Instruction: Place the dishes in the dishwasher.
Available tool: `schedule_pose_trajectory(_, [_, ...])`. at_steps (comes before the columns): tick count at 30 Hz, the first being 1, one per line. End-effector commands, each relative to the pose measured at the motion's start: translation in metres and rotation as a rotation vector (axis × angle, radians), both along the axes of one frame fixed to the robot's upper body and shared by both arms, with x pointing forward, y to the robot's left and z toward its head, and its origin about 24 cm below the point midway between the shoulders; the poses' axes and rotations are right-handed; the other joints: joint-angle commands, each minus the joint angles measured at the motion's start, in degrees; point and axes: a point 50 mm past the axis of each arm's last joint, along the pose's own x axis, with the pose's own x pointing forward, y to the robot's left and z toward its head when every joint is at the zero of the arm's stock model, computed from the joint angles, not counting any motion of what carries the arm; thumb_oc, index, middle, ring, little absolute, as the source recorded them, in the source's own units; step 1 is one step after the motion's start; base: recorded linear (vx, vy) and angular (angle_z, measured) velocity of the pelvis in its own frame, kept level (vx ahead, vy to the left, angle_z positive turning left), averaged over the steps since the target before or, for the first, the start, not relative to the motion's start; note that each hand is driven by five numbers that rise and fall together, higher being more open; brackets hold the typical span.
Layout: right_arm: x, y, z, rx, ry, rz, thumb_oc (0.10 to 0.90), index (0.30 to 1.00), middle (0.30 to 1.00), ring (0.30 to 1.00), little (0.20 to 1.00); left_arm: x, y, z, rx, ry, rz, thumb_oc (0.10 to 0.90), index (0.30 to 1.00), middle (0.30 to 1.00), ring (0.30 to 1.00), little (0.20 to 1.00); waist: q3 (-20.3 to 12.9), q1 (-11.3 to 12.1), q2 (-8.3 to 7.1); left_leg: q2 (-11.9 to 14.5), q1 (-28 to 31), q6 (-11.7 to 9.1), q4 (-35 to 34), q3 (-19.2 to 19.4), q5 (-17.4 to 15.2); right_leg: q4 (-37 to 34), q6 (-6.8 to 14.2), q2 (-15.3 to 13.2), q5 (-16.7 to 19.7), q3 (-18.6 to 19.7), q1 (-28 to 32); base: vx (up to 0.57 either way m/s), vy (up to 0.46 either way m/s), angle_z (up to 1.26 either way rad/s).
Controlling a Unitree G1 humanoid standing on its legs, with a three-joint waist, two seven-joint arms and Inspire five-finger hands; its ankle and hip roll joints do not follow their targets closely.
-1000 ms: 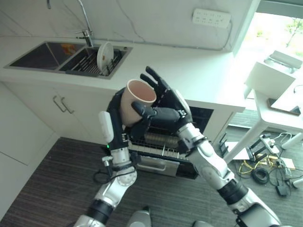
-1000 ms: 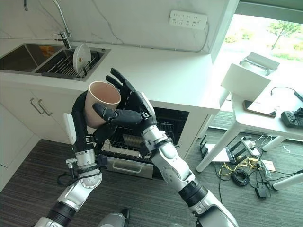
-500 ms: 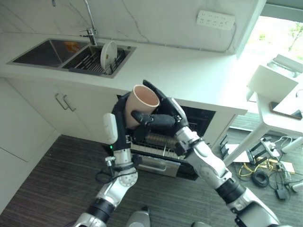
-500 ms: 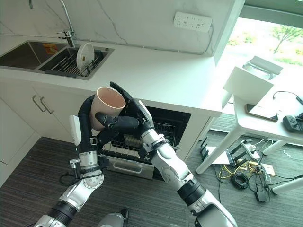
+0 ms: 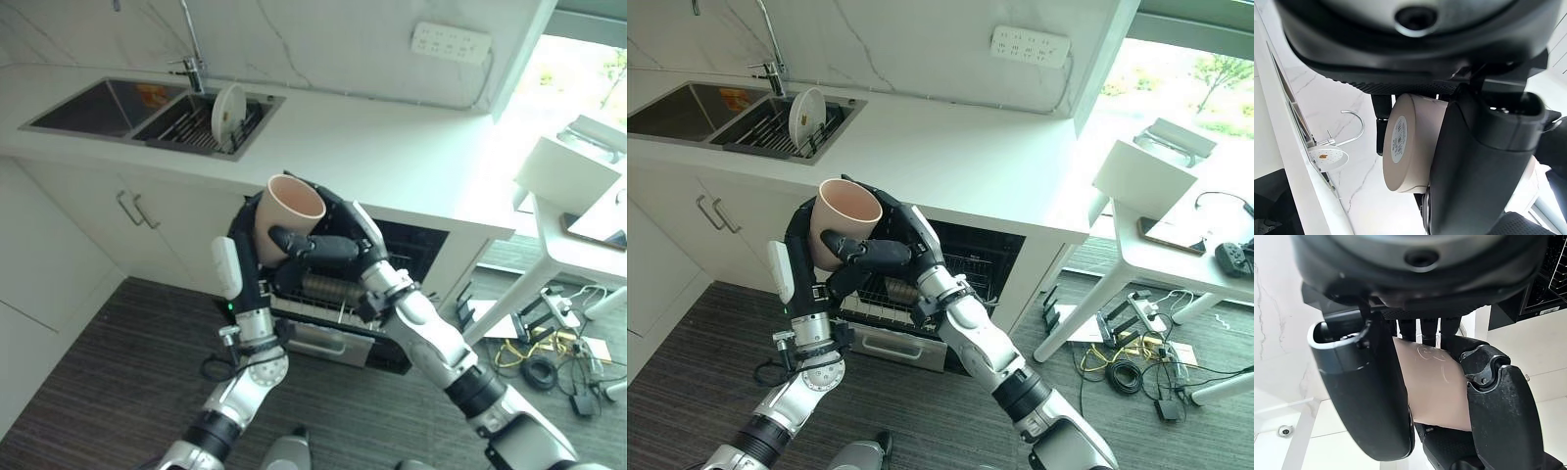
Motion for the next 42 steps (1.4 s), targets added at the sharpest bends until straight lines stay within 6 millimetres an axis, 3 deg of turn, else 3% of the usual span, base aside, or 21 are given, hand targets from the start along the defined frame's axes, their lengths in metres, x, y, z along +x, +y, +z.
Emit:
schedule_pose_trajectory(1, [-0.006,0.032,0.054,0.054,-0.246,0.134,0.4,0.3,0.3,0.3,0.3,0.014,-0.047,0.064,0.067,-0.277,-0.276,0.4,0.3,0.3,0.3,0.3,-2.8,1.1,-0.86,1.6,4.6,-0.6,2.5,1.5,-12.6,-0.1,0.7,-0.9,-6.0,-1.6,-1.3,0.03,-0.022,0.17])
schedule_pose_trajectory(5, [-0.006,0.026,0.06,0.113,-0.265,0.074,0.4,0.3,0.3,0.3,0.3,0.015,-0.051,0.062,0.061,-0.218,-0.333,0.4,0.3,0.3,0.3,0.3,-2.6,1.2,-0.65,1.8,4.4,-0.7,2.5,1.7,-12.4,-0.1,0.6,-1.0,-5.9,-2.1,-1.3,0.03,-0.01,0.1])
schedule_pose_trajectory(6, [-0.006,0.024,0.062,0.126,-0.27,0.058,0.4,0.3,0.3,0.3,0.3,0.015,-0.051,0.062,0.062,-0.21,-0.34,0.435,0.352,0.352,0.352,0.352,-2.6,1.2,-0.58,1.9,4.4,-0.7,2.5,1.7,-12.3,-0.1,0.6,-1.0,-5.9,-2.1,-1.3,0.05,0.006,0.1])
schedule_pose_trajectory(7, [-0.005,0.018,0.066,0.171,-0.278,0.01,0.4,0.3,0.3,0.3,0.3,0.016,-0.053,0.059,0.065,-0.177,-0.352,0.8,0.9,0.9,0.9,0.9,-2.5,1.1,-0.35,2.0,4.3,-0.8,2.5,1.8,-12.3,-0.1,0.6,-1.1,-5.8,-2.3,-1.3,0.04,0.009,0.11])
schedule_pose_trajectory(11, [-0.006,-0.009,0.078,0.313,-0.317,-0.136,0.4,0.3,0.3,0.3,0.3,0.02,-0.05,0.049,0.067,-0.055,-0.39,0.8,0.9,0.9,0.9,0.9,-2.3,0.6,0.24,2.1,4.1,-0.6,2.5,2.0,-12.3,-0.1,0.6,-1.1,-5.7,-2.1,-1.5,0.04,0.019,0.06])
schedule_pose_trajectory(15, [-0.014,-0.052,0.088,0.426,-0.393,-0.29,0.4,0.3,0.3,0.3,0.3,0.019,-0.032,0.023,0.064,0.119,-0.391,0.8,0.9,0.9,0.9,0.9,-1.7,-0.5,1.2,2.2,4.3,-0.5,2.5,2.7,-12.4,-0.1,0.4,-0.9,-5.8,-1.5,-1.7,0.02,0.059,0.02])
schedule_pose_trajectory(16, [-0.017,-0.07,0.087,0.415,-0.406,-0.334,0.4,0.3,0.3,0.3,0.3,0.016,-0.017,0.01,0.098,0.179,-0.353,0.8,0.9,0.9,0.9,0.9,-1.7,-1.2,1.69,2.2,4.3,-0.5,2.5,3.0,-12.4,-0.1,0.4,-0.8,-5.8,-1.1,-1.9,0.03,0.09,-0.03])
schedule_pose_trajectory(22, [-0.016,-0.109,0.066,0.335,-0.387,-0.428,0.4,0.3,0.3,0.3,0.3,0.003,0.021,-0.018,0.254,0.295,-0.27,0.8,0.9,0.9,0.9,0.9,-1.7,-2.1,2.71,2.4,3.9,-0.6,2.5,3.8,-12.1,-0.1,0.4,-0.7,-5.8,-0.4,-2.4,0.05,0.065,-0.04])
schedule_pose_trajectory(29, [-0.006,-0.135,0.048,0.185,-0.311,-0.426,0.4,0.3,0.3,0.3,0.3,-0.009,0.041,-0.028,0.424,0.35,-0.28,0.8,0.9,0.9,0.9,0.9,-1.0,-2.6,3.68,2.2,2.7,-0.8,2.5,3.8,-11.6,-0.1,0.7,-1.0,-5.5,-0.3,-3.6,0.03,0.045,-0.04])
schedule_pose_trajectory(37, [0.008,-0.137,0.021,-0.033,-0.193,-0.313,0.4,0.3,0.3,0.3,0.3,-0.007,0.041,-0.025,0.631,0.346,-0.319,0.8,0.9,0.9,0.9,0.9,1.3,-3.5,4.61,1.6,0.0,-0.8,2.5,3.5,-10.4,-0.1,1.3,-1.5,-4.3,0.6,-6.5,-0.01,0.061,0.01])
schedule_pose_trajectory(42, [0.023,-0.134,0.031,-0.175,-0.238,-0.272,0.4,0.3,0.3,0.3,0.3,0.006,0.04,-0.011,0.74,0.305,-0.302,0.8,0.9,0.9,0.9,0.9,4.1,-4.1,5.0,1.0,-2.2,-0.8,2.5,3.2,-9.5,-0.1,1.6,-1.6,-3.3,1.1,-8.6,-0.07,0.056,0.0])
